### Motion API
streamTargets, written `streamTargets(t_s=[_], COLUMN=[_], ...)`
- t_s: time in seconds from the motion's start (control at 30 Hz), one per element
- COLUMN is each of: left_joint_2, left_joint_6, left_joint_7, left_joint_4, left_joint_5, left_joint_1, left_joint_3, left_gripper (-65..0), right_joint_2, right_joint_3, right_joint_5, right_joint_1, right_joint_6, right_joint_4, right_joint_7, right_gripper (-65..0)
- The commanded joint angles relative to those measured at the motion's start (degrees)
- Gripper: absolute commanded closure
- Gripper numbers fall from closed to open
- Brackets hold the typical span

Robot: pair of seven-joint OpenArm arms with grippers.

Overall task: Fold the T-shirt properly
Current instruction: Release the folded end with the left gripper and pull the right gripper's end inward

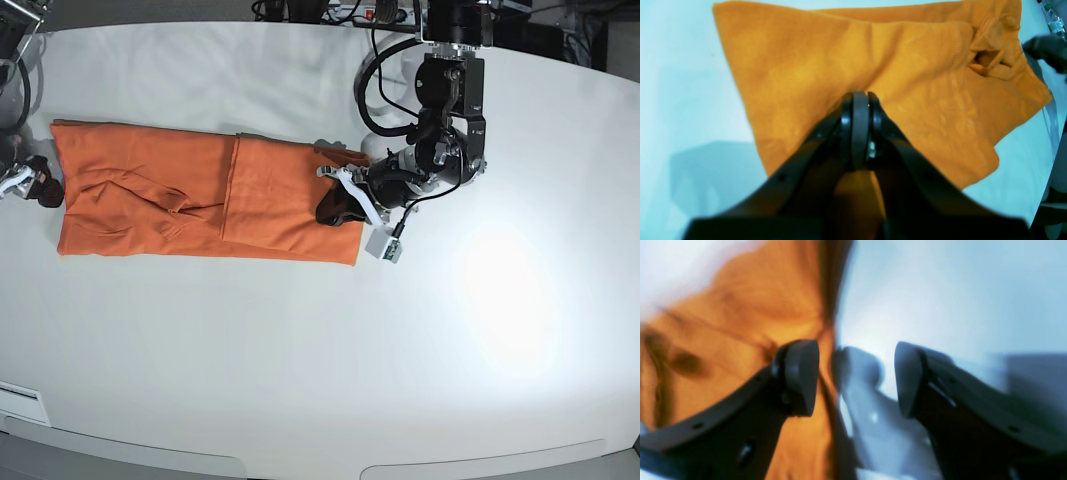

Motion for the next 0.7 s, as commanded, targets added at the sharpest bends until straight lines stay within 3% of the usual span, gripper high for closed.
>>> streamTargets(t_s=[0.0,0.17,0.27,0.33,0.53,0.67], left_joint_2=[-0.2,-0.1,-0.2,-0.2,-0.1,-0.1], left_joint_6=[0.7,0.6,0.6,0.6,0.6,-0.2], left_joint_7=[1.0,0.9,0.9,0.9,0.9,0.9], left_joint_4=[0.7,0.7,0.7,0.7,0.7,0.7], left_joint_5=[0.8,0.2,0.2,0.2,0.1,-1.6], left_joint_1=[-0.5,-0.5,-0.5,-0.5,-0.5,-0.5], left_joint_3=[0.0,0.0,0.0,0.0,0.0,0.0], left_gripper=[0.0,0.0,0.0,0.0,0.0,0.0], right_joint_2=[1.5,1.2,0.2,-0.4,-3.4,-5.1], right_joint_3=[0.3,0.0,-0.1,-0.4,-0.4,-0.4], right_joint_5=[1.7,16.0,21.3,24.4,24.6,24.6], right_joint_1=[0.6,0.6,0.6,0.4,0.5,0.9], right_joint_6=[0.7,2.2,2.2,2.2,2.2,2.2], right_joint_4=[-1.6,-8.2,-8.2,-8.2,-8.2,-8.2], right_joint_7=[-1.6,-12.8,-20.2,-20.2,-20.2,-20.2], right_gripper=[-38.2,-38.1,-38.1,-38.1,-37.4,-31.5])
